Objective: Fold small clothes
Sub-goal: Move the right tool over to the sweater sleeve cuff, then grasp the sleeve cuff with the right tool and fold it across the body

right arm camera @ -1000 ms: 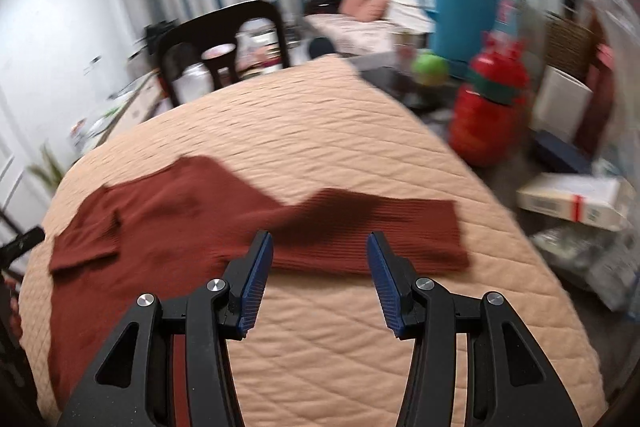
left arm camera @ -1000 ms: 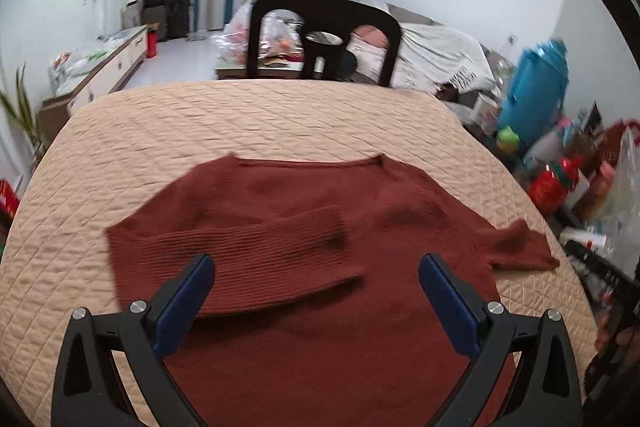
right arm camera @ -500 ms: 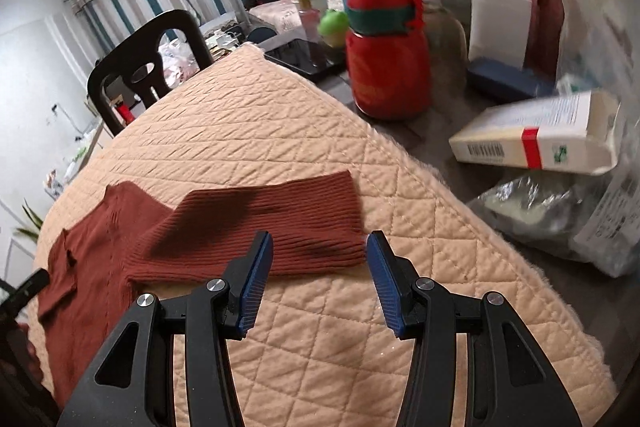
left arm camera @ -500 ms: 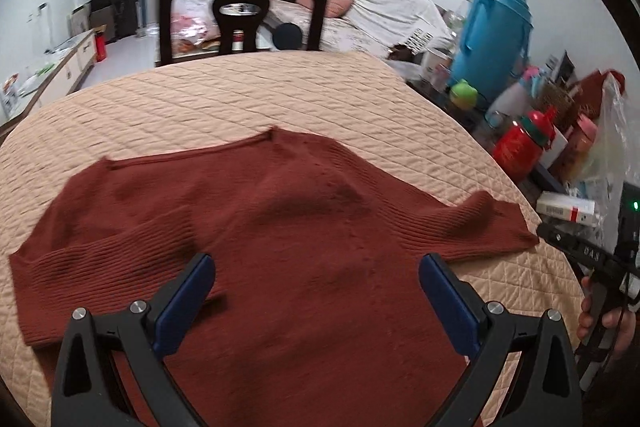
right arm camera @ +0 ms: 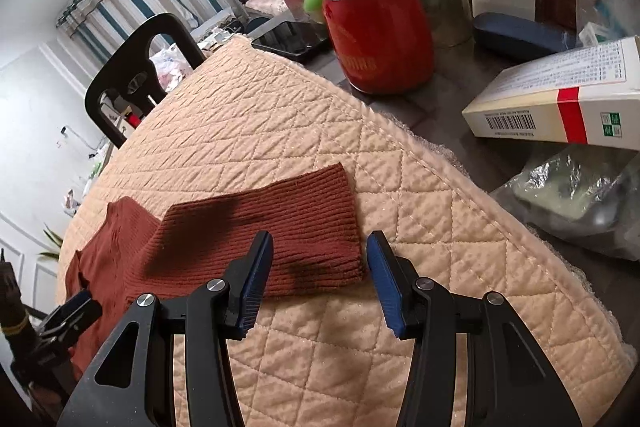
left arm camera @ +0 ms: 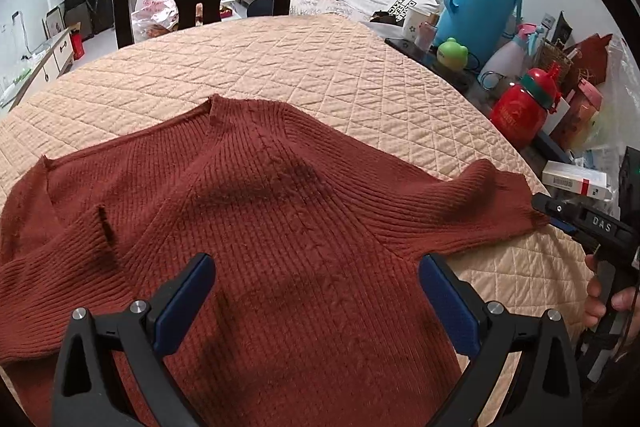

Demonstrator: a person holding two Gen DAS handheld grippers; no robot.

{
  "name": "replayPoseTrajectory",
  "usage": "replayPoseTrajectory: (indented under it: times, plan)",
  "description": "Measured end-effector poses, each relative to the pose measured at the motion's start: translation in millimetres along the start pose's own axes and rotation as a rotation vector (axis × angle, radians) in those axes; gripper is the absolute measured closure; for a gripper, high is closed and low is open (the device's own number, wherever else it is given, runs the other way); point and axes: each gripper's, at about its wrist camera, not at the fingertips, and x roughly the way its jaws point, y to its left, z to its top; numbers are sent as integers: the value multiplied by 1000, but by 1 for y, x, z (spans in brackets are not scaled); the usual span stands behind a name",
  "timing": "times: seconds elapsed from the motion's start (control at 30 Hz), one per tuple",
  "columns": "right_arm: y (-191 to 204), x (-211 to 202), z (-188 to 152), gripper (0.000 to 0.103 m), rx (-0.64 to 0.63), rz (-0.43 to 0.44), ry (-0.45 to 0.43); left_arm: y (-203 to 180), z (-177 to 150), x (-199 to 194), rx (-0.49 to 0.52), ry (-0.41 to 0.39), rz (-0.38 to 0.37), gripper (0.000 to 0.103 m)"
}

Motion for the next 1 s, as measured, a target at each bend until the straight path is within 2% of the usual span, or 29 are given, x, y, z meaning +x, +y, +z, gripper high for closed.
replayPoseTrajectory:
  times: [0.13,0.2,0.27,0.3,0.33,0.5,0.63,0.83,1.0]
  plan:
    - [1,2,1,54,2,-2,0,3,0,7,-15,20,-6,1]
    - [0,3,0,76,11,11,11,4,1,9,-24,31,-8,1]
    - [1,5,1,81,7,14,14,5,1,9,-21,32,-8,1]
    - [2,5,1,92,0,11,12,5,1,9,-22,30,-12,1]
    - [3,2,1,94,-5,23,2,4,1,9,-21,31,-17,1]
    - [14,-11,5,95,-22,81,-54,8,2,8,-43,36,-45,1]
    - [39,-24,7,95,-87,163,-84,16,4,5,-84,44,-77,1]
    - [86,-25,1,95,-201,268,-73,34,8,0,-164,48,-129,1]
    - [120,-15,-13,95,-293,326,-33,51,8,-4,-208,46,-131,1]
